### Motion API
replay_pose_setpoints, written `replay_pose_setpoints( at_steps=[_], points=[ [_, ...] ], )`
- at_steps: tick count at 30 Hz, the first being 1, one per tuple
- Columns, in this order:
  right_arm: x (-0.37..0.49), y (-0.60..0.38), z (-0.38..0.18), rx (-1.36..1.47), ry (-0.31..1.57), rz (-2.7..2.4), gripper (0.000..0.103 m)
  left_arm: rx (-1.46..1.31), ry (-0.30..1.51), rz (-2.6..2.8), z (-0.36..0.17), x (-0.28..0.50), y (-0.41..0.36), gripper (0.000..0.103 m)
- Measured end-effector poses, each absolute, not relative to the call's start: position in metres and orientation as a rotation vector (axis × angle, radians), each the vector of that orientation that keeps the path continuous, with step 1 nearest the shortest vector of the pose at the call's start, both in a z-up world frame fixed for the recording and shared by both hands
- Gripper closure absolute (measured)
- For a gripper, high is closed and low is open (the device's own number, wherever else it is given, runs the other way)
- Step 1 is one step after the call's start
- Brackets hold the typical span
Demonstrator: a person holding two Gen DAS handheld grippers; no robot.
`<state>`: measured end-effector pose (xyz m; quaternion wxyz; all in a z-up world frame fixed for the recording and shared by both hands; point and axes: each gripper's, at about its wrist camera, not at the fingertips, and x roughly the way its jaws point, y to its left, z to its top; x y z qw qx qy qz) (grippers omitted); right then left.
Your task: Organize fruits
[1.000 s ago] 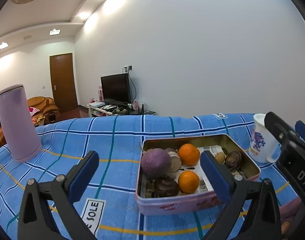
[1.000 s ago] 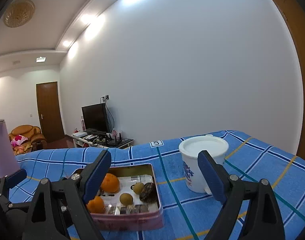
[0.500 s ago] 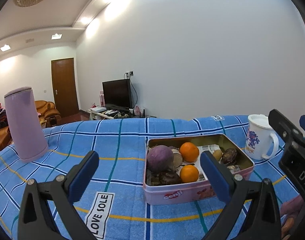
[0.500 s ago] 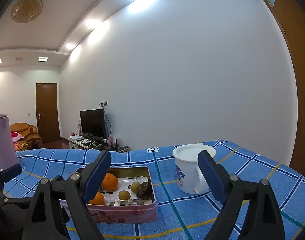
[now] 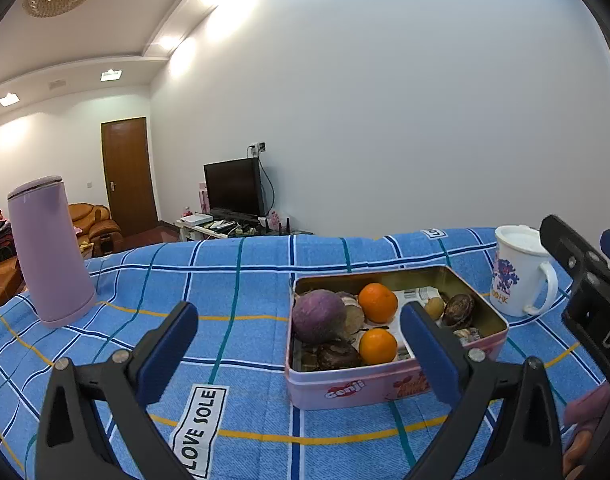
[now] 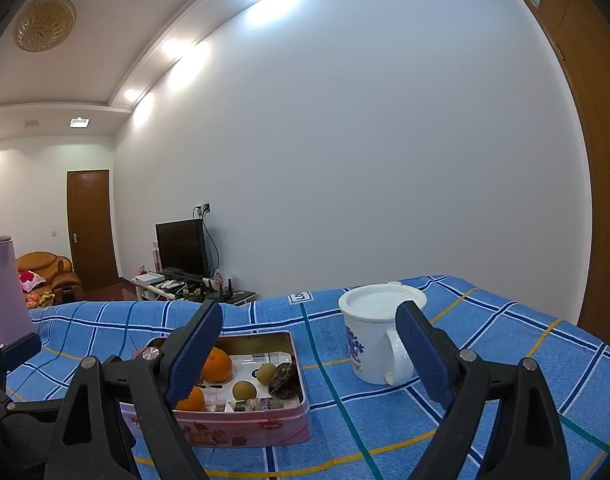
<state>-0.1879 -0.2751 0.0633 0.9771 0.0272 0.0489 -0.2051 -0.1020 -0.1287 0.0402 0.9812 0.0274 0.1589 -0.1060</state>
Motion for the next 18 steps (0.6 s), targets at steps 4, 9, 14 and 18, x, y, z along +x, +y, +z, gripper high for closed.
replay_pose_setpoints(
  at_steps=[4, 9, 14, 18],
  points=[
    [-0.1878, -0.2751, 0.0633, 0.055, 0.099, -0.413, 0.013, 0.055, 0.321, -0.212, 0.0404, -0.102, -0.1282, 0.0],
    [-0.1882, -0.2746, 0.0631, 0.054, 0.102, -0.412, 0.013, 0.055, 0.321, -0.212, 0.0403, -0.1018, -0.1279, 0.0],
    [-0.1882, -0.2755, 0.0639, 0.055, 0.103, -0.412, 0.013, 0.054, 0.321, -0.211, 0.0402, -0.1016, -0.1275, 0.0],
    [-0.1882, -0.2755, 0.0639, 0.055, 0.103, -0.411, 0.013, 0.055, 0.321, -0.211, 0.0402, -0.102, -0.1274, 0.0]
  ],
)
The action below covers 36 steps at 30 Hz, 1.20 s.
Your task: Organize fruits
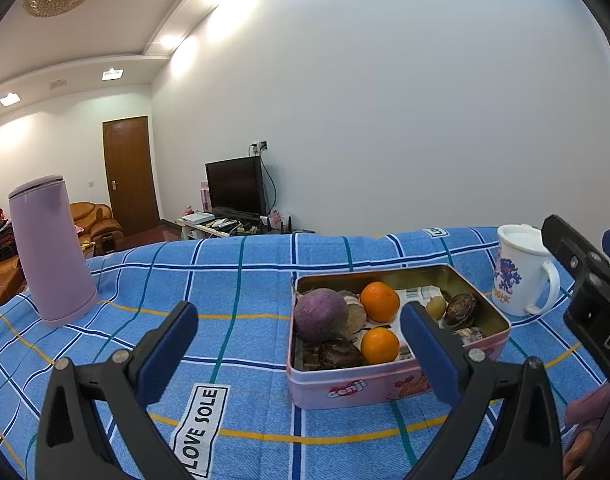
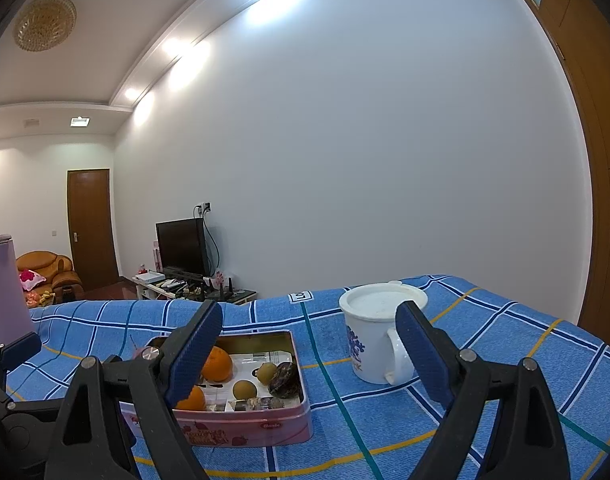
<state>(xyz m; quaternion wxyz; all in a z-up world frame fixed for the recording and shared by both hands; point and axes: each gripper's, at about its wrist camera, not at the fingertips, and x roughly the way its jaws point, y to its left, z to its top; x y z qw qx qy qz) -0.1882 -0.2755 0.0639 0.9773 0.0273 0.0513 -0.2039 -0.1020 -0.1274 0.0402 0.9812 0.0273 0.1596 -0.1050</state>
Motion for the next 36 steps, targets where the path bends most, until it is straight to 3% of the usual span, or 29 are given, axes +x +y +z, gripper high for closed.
replay_pose_setpoints(
  at_steps=[36],
  points=[
    [-0.1875, -0.2773, 0.0618, 0.056, 0.112, -0.412, 0.013, 0.037, 0.355, -0.208, 0.0376, -0.0972, -0.1219, 0.0]
  ],
)
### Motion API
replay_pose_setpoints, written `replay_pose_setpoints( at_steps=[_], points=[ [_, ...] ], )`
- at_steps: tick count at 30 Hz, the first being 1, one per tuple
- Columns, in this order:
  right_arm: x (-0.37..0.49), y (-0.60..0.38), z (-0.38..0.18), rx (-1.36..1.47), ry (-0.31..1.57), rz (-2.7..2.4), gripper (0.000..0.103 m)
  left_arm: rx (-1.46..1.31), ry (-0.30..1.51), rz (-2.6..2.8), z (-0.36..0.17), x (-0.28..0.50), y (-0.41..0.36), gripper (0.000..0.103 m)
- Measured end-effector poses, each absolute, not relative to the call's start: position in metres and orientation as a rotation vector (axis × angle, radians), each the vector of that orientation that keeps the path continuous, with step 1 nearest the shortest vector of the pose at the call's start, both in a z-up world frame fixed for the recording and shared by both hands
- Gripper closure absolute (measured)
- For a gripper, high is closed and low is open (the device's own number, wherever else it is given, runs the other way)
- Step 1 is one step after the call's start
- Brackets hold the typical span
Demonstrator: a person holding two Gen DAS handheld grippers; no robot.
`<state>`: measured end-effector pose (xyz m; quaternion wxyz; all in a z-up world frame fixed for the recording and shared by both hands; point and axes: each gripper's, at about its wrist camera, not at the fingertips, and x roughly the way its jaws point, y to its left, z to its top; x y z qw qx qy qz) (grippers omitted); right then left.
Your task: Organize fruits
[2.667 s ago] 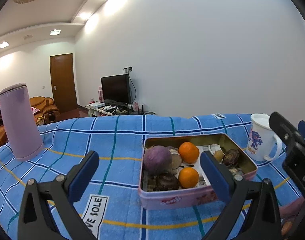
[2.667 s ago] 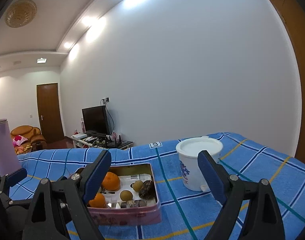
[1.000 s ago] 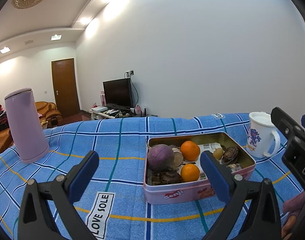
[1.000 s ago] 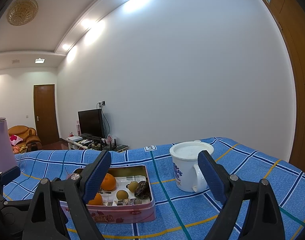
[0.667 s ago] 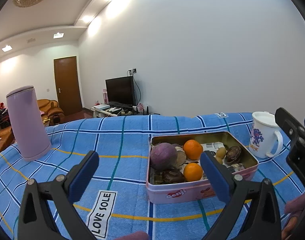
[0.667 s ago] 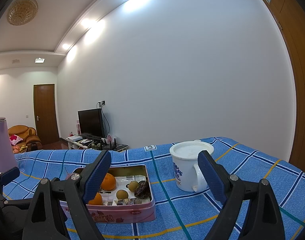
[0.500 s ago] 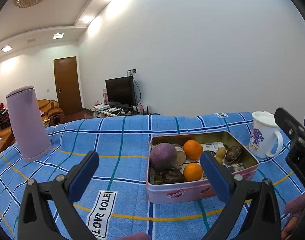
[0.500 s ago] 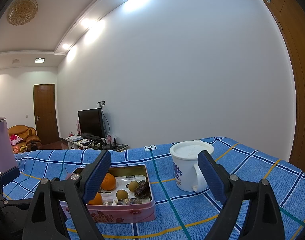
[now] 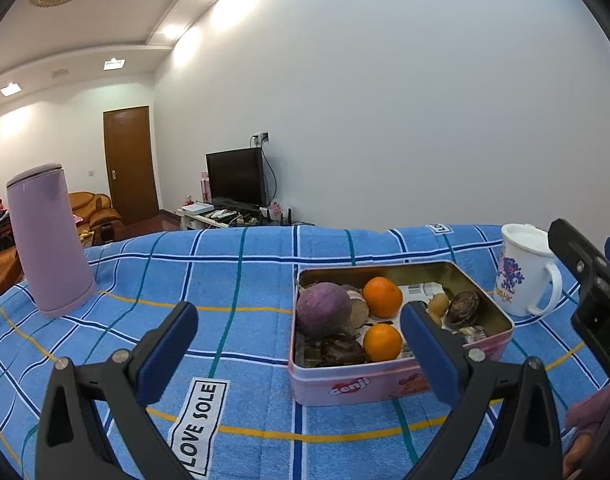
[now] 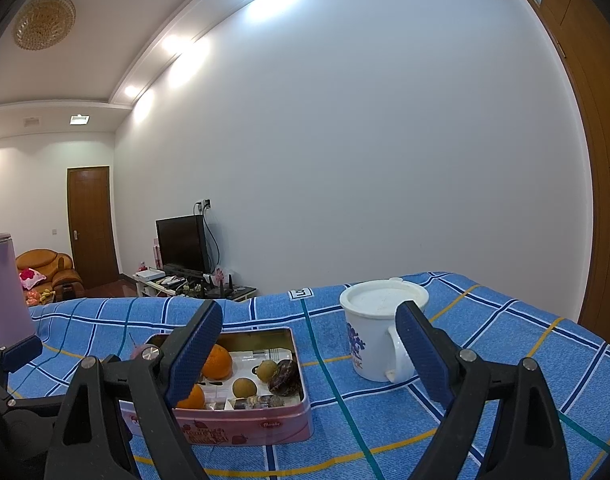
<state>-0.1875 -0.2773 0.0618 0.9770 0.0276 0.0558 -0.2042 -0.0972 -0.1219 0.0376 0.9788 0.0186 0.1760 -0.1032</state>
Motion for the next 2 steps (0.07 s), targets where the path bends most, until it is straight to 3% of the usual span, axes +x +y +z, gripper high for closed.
replay_pose_setpoints(
  at_steps=[2],
  points=[
    [-0.1875, -0.2773, 0.0612, 0.056, 0.115, -0.413, 0.013, 0.035, 0.357, -0.205, 0.0373, -0.0964, -0.1227, 0.0]
  ],
)
